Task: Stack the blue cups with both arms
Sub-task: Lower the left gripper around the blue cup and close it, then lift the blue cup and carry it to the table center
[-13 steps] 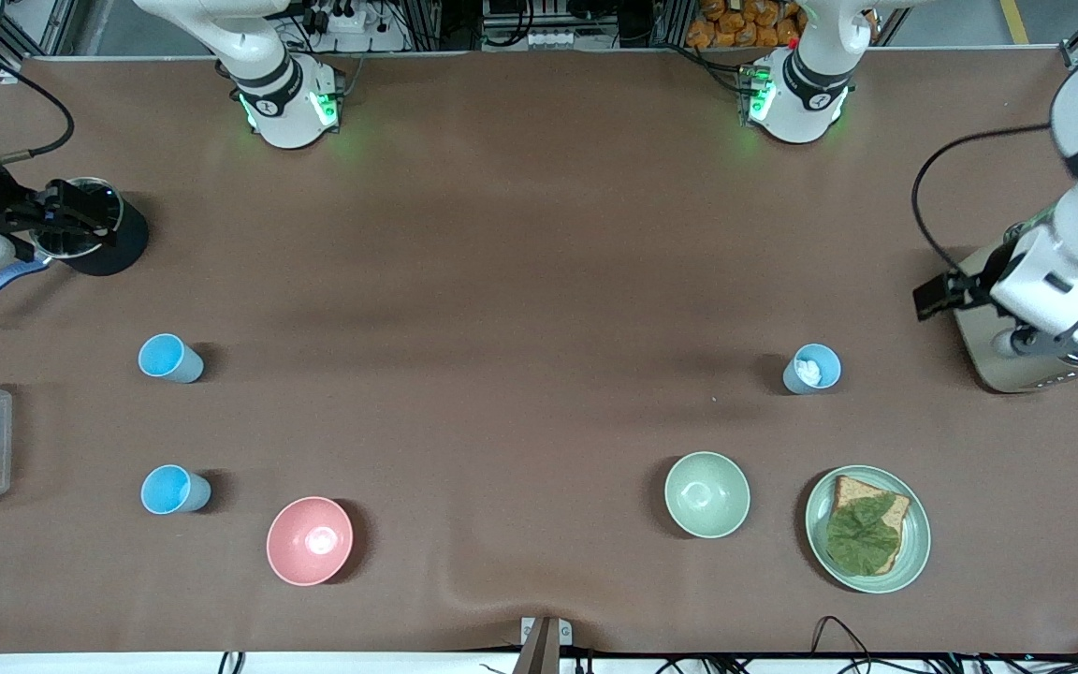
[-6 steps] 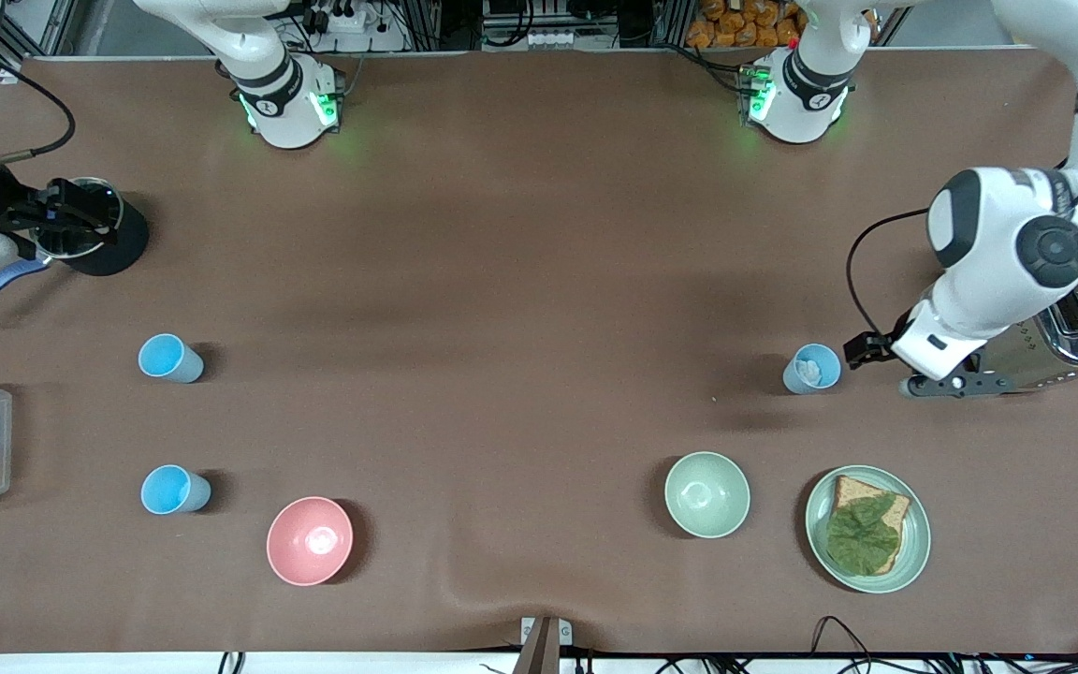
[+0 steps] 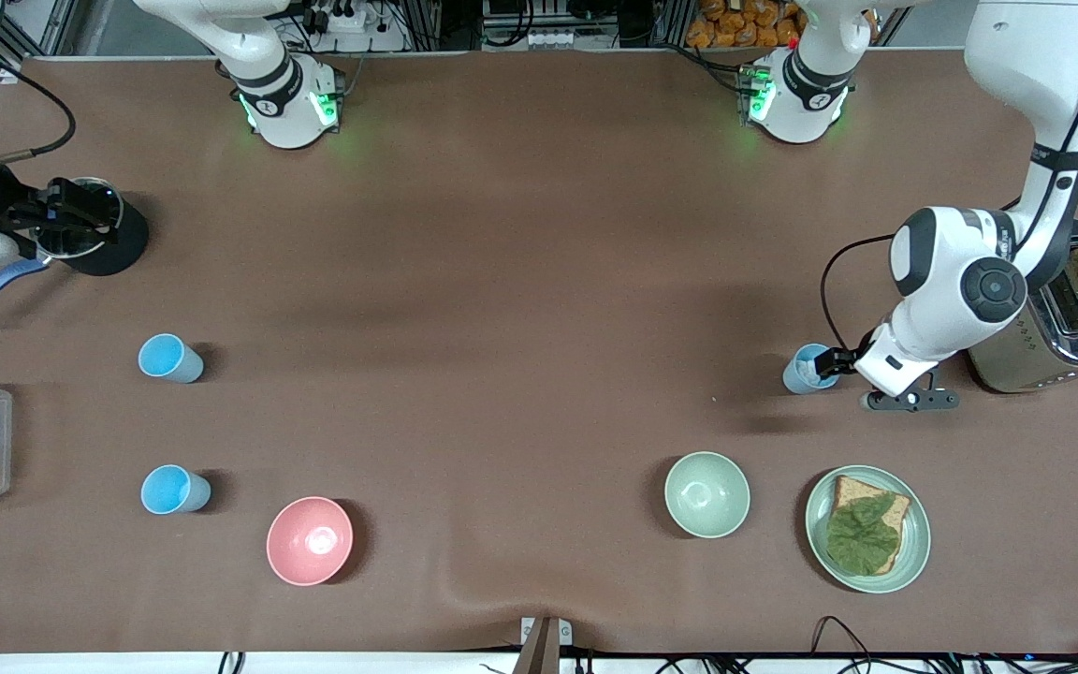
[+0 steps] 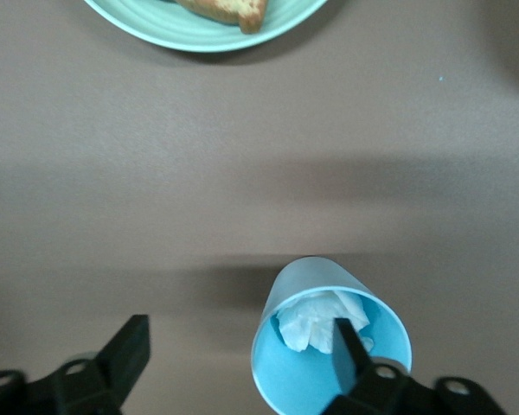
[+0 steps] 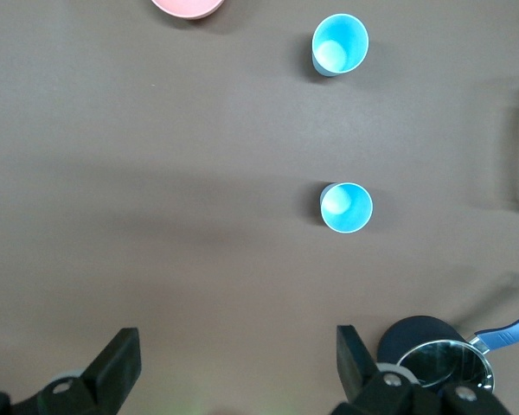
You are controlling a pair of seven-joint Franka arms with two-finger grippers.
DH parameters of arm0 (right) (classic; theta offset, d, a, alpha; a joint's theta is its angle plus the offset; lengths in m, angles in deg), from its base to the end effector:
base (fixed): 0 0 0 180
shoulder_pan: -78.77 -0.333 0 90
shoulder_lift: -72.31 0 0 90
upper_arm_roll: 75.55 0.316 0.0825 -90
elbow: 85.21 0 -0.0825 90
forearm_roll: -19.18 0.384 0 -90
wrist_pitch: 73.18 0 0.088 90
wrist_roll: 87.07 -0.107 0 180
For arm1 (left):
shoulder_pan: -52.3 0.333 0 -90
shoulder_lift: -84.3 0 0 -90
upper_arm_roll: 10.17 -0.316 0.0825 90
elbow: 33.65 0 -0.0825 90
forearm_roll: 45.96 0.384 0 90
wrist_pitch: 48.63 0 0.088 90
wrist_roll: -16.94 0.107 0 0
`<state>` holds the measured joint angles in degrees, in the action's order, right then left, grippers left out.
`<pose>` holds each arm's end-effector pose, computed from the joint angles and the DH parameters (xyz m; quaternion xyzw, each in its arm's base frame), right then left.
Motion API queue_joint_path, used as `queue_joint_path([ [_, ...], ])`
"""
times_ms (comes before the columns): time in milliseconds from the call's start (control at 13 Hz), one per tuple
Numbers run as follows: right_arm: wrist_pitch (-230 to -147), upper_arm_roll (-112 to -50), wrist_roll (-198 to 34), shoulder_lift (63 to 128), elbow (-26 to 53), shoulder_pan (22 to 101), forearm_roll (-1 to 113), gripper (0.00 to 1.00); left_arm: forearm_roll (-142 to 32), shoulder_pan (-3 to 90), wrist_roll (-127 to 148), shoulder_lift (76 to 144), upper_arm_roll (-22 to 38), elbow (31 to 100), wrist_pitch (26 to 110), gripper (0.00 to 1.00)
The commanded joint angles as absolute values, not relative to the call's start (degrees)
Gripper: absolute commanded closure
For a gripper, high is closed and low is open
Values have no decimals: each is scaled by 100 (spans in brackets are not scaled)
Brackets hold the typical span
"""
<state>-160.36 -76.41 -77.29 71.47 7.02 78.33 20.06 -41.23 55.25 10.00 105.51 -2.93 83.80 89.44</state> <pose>0.5437 -0.0023 0.6102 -0.9960 -0.0816 0.0359 0.0110 0.5924 -0.0423 0.2577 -1.0000 0.0035 0.0026 0.0049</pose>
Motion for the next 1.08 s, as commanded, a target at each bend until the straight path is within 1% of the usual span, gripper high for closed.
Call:
queue_joint_path([
  [0, -15976, -7651, -7670, 7161, 646, 7834, 2015, 0, -4262, 5529, 1193, 10671, -270, 8412, 9155, 23],
  [154, -15976, -7651, -7670, 7161, 646, 7834, 2015, 0, -4262, 5529, 1193, 10715, -261, 8439, 9191, 40],
  [231, -15993, -7651, -7670, 7169, 646, 7834, 2015, 0, -4262, 5529, 1193, 10715, -243, 8439, 9191, 52],
  [308, -15993, -7651, -7670, 7178, 646, 7834, 2015, 0, -4262, 5529, 1193, 10733, -226, 8456, 9191, 68],
  [385, -15993, -7660, -7670, 7178, 646, 7842, 2041, 0, -4262, 5529, 1184, 10742, -226, 8439, 9191, 87],
  [462, -15993, -7652, -7670, 7178, 646, 7834, 2041, 0, -4262, 5512, 1158, 10742, -217, 8439, 9191, 100],
  [692, -15976, -7660, -7670, 7161, 663, 7842, 2041, 0, -4262, 5520, 1122, 10716, 19, 8386, 9174, 100],
  [846, -15984, -7651, -7670, 7170, 655, 7834, 2041, 0, -4262, 5520, 1000, 10672, 344, 8281, 9112, 100],
  [1000, -15984, -7651, -7670, 7161, 655, 7807, 2041, 0, -4262, 5477, 405, 10671, 748, 7966, 8710, 100],
])
